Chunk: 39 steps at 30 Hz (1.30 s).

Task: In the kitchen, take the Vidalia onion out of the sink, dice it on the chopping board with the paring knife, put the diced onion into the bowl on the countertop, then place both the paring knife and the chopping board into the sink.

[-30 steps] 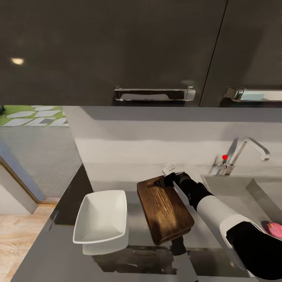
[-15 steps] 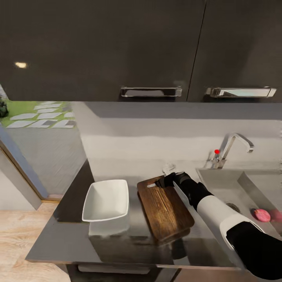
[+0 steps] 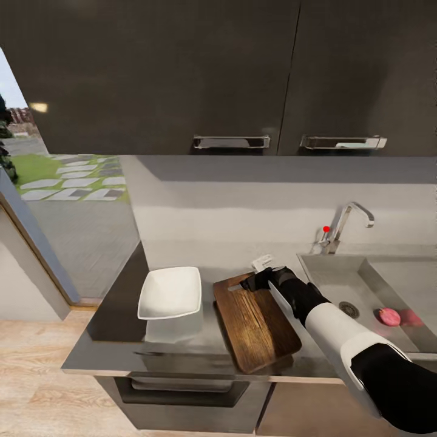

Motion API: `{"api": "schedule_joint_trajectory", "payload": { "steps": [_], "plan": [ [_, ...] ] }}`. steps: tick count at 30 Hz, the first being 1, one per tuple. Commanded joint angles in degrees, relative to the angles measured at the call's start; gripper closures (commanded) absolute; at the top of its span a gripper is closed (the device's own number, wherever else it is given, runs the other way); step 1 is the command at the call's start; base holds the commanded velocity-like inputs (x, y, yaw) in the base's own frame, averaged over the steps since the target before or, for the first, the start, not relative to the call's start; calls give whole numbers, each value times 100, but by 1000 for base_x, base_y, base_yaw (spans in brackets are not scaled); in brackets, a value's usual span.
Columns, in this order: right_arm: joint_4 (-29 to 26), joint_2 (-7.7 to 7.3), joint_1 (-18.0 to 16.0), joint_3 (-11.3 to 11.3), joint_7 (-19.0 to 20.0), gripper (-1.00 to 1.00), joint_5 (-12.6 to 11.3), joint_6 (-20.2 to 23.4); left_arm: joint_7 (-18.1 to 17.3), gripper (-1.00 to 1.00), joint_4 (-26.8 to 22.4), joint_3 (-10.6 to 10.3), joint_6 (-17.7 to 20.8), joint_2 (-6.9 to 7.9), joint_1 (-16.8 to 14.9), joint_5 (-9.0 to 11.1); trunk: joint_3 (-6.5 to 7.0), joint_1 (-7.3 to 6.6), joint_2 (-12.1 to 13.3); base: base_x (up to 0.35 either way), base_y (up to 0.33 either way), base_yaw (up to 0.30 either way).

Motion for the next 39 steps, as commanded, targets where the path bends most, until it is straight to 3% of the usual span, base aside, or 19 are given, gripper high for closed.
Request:
{"api": "schedule_joint_trajectory", "payload": {
  "steps": [1, 7, 9, 11, 13, 15, 17, 24, 28, 30, 32, 34, 39],
  "plan": [
    [-6, -4, -7, 29, -12, 100, -54, 42, 12, -100, -10, -4, -6, 0, 3, -23, -4, 4, -12, -20, 0, 0],
    [-11, -38, -6, 9, -24, 100, -56, 197, 12, -100, -10, -6, -6, 0, 2, -23, 10, 4, -12, -7, 0, 0],
    [-24, -173, -9, -190, -112, 100, -97, 266, 12, -100, -6, -8, -6, 0, 3, -23, 10, 4, -12, -1, 0, 0],
    [-63, -242, -10, -783, -326, 100, -130, 393, 12, -100, -3, -7, -6, 0, 2, -23, 11, 4, -12, 0, 0, 0],
    [-92, -282, -9, -1586, -678, 100, -142, 530, 12, -100, 17, -5, -6, 0, 3, -23, 11, 4, -12, 0, 0, 0],
    [-111, -302, -12, -2070, -972, 100, -146, 583, 12, -100, 47, -3, -6, 0, 3, -23, 11, 4, -12, 0, 0, 0],
    [-161, -318, -9, -2416, -1329, 100, -148, 614, 12, -100, 75, -1, -6, 0, 3, -23, 11, 4, -12, 0, 0, 0],
    [-263, -363, -9, -2798, -2119, 100, -170, 623, 12, -100, 108, 0, -6, 0, 1, -23, 11, 4, -12, 0, 0, 0],
    [-335, -351, -13, -3333, -2648, 100, -178, 604, 12, -100, 118, 0, -6, 0, 3, -23, 11, 4, -12, 0, 0, 0],
    [-436, -325, -13, -3727, -3086, 100, -183, 592, 12, -100, 122, 0, -6, 0, 3, -23, 11, 4, -12, 0, 0, 0],
    [-547, -305, -14, -3898, -3425, 100, -186, 587, 12, -100, 135, 0, -6, 0, 2, -23, 11, 4, -12, 0, 0, 0],
    [-672, -272, -14, -3987, -3751, 100, -190, 584, 12, -100, 146, 0, -6, 0, 0, -23, 11, 4, -12, 0, 0, 0],
    [-1121, -31, -15, -4078, -4708, 100, -281, 588, 12, -100, 156, 0, -6, 0, -2, -23, 11, 4, -12, 0, 0, 0]
  ]
}}
